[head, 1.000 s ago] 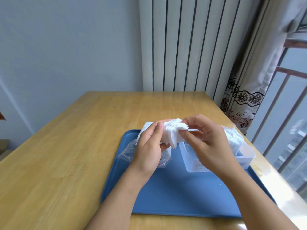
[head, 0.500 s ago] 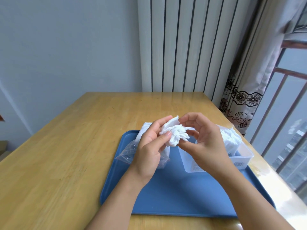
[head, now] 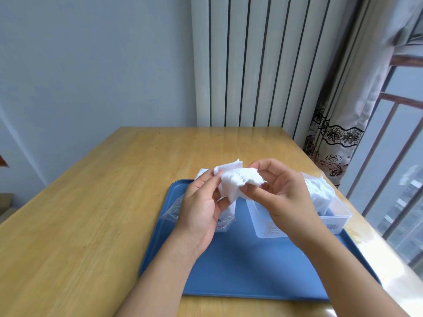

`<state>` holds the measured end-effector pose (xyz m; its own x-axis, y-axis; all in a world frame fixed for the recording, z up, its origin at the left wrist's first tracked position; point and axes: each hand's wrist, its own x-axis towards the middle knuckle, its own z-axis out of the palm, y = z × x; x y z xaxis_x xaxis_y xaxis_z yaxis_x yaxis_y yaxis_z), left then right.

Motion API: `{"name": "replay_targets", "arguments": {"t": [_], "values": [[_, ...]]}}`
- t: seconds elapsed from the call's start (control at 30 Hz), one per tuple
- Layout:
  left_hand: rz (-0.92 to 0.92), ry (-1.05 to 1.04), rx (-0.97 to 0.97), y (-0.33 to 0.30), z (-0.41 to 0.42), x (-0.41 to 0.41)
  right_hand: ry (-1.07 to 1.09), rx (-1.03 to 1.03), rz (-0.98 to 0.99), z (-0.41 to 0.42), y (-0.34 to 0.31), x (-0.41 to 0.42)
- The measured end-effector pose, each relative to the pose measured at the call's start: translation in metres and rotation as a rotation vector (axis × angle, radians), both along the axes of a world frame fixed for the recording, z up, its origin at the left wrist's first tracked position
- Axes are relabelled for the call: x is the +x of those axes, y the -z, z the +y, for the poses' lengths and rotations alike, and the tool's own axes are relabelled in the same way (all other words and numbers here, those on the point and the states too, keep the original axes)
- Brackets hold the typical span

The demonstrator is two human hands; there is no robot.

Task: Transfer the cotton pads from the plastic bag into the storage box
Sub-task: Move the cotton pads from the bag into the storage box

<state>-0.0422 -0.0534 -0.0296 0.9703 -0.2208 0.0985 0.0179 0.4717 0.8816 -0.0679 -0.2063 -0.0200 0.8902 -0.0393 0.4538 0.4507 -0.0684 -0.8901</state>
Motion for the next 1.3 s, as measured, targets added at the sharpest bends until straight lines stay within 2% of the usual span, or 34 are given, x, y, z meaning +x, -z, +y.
{"name": "replay_targets", "arguments": {"t": [0.1, 0.23, 0.3, 0.4, 0.47, 0.53, 0.6, 0.8, 0.87, 0.97, 1.07, 1.13, 1.2, 1.3], "values": [[-0.041, 0.003, 0.066, 0.000, 0.000, -0.002, -0.053, 0.126, 0.051, -0.002, 0.000, 0.000], [-0.117, 0.002, 0.131, -0.001, -0.001, -0.005, 0.012, 0.019, 0.018, -0.001, 0.003, 0.003], [-0.182, 0.022, 0.197, -0.001, -0.003, -0.008, 0.100, -0.109, -0.024, -0.001, 0.006, 0.004], [-0.251, 0.040, 0.290, 0.003, -0.007, -0.008, 0.207, -0.411, -0.165, 0.000, 0.011, 0.004], [-0.235, 0.076, 0.271, 0.006, -0.008, -0.007, 0.208, -0.572, -0.223, 0.003, 0.014, 0.002], [-0.202, 0.113, 0.256, 0.007, -0.008, -0.007, 0.160, -0.613, -0.179, 0.006, 0.014, -0.001], [-0.218, 0.094, 0.292, 0.010, -0.008, -0.007, 0.106, -0.568, -0.109, 0.008, 0.013, -0.003], [-0.381, -0.014, 0.453, 0.019, -0.010, -0.006, -0.013, -0.256, 0.061, 0.002, 0.005, -0.002], [-0.435, -0.029, 0.513, 0.018, -0.010, -0.009, -0.054, -0.251, 0.118, -0.004, 0.003, -0.001], [-0.534, -0.054, 0.632, 0.019, -0.008, -0.012, -0.131, -0.364, 0.171, -0.011, -0.001, 0.002], [-0.608, -0.036, 0.666, 0.022, -0.008, -0.011, -0.173, -0.265, 0.186, -0.022, -0.009, 0.002], [-0.627, -0.090, 0.617, 0.021, -0.009, -0.009, -0.198, -0.190, 0.247, -0.033, -0.013, 0.000], [-0.598, -0.151, 0.533, 0.019, -0.009, -0.009, -0.144, -0.143, 0.309, -0.040, -0.016, 0.000], [-0.616, -0.230, 0.571, 0.019, -0.010, -0.010, 0.216, -0.022, 0.317, -0.046, -0.014, 0.008]]}}
